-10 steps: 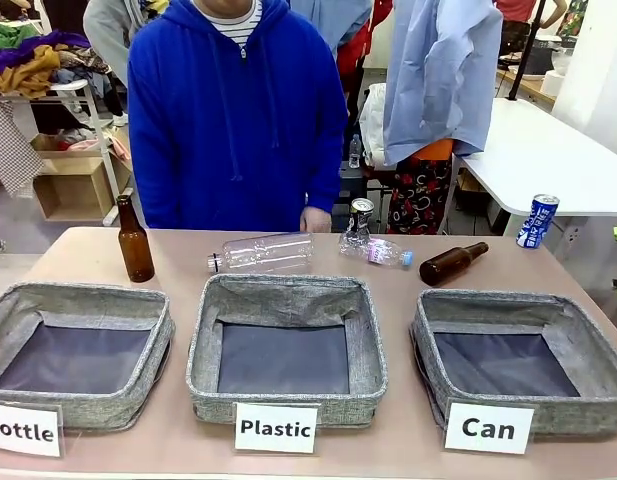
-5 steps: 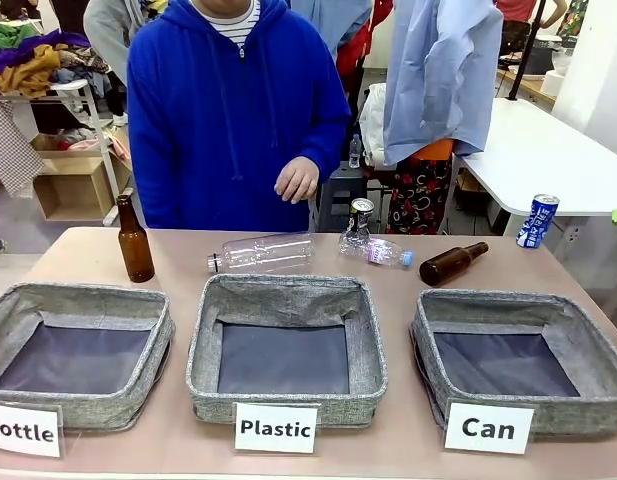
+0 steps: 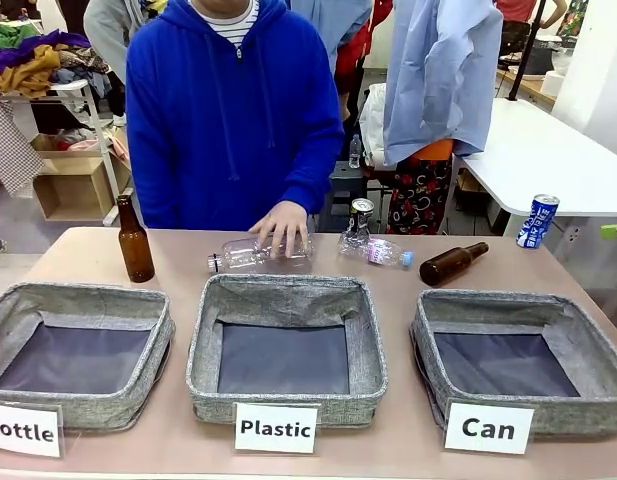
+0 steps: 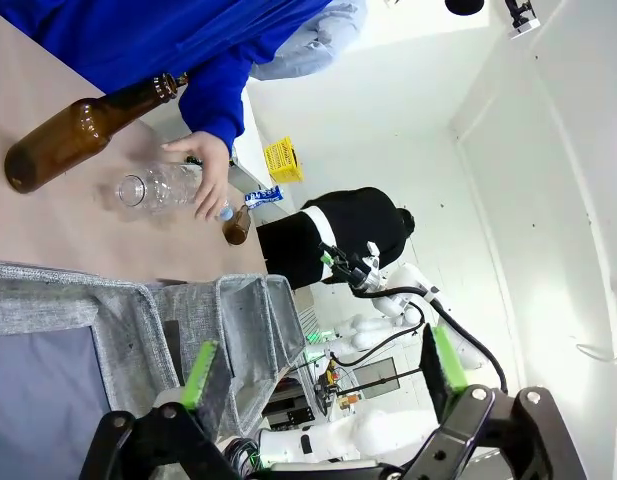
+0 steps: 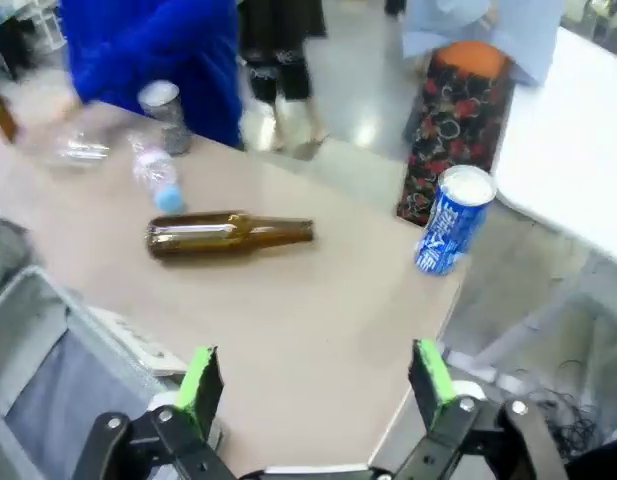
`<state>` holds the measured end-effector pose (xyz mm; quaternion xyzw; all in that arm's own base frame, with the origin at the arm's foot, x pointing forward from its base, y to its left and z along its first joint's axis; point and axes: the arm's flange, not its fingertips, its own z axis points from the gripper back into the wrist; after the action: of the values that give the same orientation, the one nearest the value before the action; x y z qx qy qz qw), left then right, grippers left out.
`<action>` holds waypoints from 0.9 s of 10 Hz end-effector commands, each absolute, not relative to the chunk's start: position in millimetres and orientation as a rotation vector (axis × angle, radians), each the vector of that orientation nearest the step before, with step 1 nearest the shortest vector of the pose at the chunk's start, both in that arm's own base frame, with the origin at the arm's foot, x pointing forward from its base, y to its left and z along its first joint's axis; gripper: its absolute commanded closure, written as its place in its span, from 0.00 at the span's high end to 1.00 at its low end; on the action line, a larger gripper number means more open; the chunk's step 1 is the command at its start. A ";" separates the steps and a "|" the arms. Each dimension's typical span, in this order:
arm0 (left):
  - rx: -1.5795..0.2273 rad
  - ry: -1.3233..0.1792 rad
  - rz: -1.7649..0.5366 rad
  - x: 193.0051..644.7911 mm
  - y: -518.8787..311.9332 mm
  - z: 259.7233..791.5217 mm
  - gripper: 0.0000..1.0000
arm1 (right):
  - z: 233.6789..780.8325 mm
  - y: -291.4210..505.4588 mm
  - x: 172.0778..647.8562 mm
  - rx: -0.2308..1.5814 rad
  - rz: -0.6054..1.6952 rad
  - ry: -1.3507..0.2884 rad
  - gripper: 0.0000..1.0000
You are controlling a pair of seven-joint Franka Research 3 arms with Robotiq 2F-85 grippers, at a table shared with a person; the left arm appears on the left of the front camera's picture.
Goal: Sort the can waste into the basket.
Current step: Pick up the can waste from the table and place it in the right Fabric basket.
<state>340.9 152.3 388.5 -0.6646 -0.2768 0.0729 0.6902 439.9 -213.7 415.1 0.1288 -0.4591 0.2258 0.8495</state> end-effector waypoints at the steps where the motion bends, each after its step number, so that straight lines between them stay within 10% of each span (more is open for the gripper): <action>1: -1.497 -0.608 0.165 339.1 152.3 392.6 1.00 | 411.3 -218.1 439.2 0.347 0.506 -0.905 1.00; 9: -1.497 -0.608 0.165 339.1 152.3 392.6 1.00 | 354.1 -270.9 531.1 0.317 0.494 -0.988 1.00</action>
<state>340.9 152.8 388.8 -0.6647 -0.2771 0.0729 0.6900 519.2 -259.9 367.7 0.1516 -0.4378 0.2277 0.8565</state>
